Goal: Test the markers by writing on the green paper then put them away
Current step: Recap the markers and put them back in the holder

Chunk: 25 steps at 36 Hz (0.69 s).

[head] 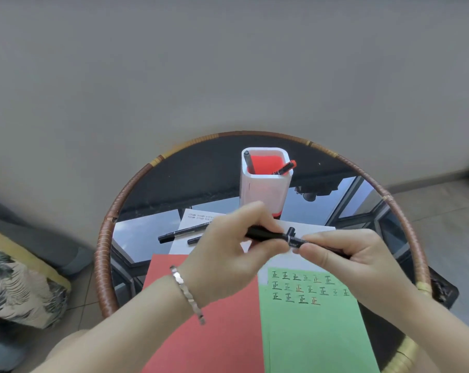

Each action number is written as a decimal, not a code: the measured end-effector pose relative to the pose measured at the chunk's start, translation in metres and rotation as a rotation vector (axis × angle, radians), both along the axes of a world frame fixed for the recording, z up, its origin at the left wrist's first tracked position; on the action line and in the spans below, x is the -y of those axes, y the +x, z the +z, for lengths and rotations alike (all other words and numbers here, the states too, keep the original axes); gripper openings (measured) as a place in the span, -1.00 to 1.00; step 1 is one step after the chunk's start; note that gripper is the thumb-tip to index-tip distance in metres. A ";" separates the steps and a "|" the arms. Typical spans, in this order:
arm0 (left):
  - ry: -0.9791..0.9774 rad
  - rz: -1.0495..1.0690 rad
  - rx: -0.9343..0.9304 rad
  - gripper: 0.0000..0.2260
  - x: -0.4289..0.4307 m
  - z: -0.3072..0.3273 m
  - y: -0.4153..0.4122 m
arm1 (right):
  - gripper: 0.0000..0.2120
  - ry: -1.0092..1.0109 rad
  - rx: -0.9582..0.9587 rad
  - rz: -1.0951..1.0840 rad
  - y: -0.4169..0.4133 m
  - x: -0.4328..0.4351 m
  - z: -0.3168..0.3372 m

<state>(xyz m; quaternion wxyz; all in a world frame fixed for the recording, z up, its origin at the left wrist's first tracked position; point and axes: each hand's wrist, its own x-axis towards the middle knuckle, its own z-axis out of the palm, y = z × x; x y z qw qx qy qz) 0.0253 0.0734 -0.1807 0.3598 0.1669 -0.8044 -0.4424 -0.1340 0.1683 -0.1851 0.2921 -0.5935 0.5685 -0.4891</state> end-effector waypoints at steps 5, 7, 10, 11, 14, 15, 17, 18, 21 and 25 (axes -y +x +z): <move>0.616 0.044 -0.205 -0.95 0.000 0.010 -0.012 | -0.88 -0.019 0.032 -0.087 0.005 0.009 0.011; 0.594 0.116 -0.253 -0.98 -0.002 0.012 -0.015 | -0.84 0.023 -0.121 -0.149 0.003 0.011 0.007; 0.345 0.318 -0.384 -0.98 -0.001 0.021 -0.017 | -0.85 0.101 -0.285 -0.263 -0.010 0.014 -0.004; 0.218 0.379 -0.419 -0.95 0.001 0.025 -0.017 | -0.84 0.127 -0.262 -0.292 -0.015 0.014 -0.007; -0.126 0.489 -0.456 -0.88 0.017 0.034 -0.021 | -0.89 0.219 -0.175 -0.336 -0.026 0.012 -0.018; -0.207 0.513 -0.438 -0.88 0.024 0.037 -0.025 | -0.89 0.247 -0.164 -0.341 -0.028 0.011 -0.021; -0.298 0.535 -0.362 -0.83 0.037 0.039 -0.035 | -0.86 0.292 -0.173 -0.334 -0.030 0.010 -0.027; -0.313 0.532 -0.304 -0.81 0.044 0.040 -0.040 | -0.85 0.306 -0.178 -0.326 -0.029 0.010 -0.028; -0.283 0.508 -0.069 -0.74 0.059 0.036 -0.056 | -0.83 0.315 -0.206 -0.317 -0.027 0.011 -0.032; -0.443 0.525 0.191 -0.81 0.072 0.022 -0.070 | -0.85 0.304 -0.261 -0.333 -0.023 0.014 -0.034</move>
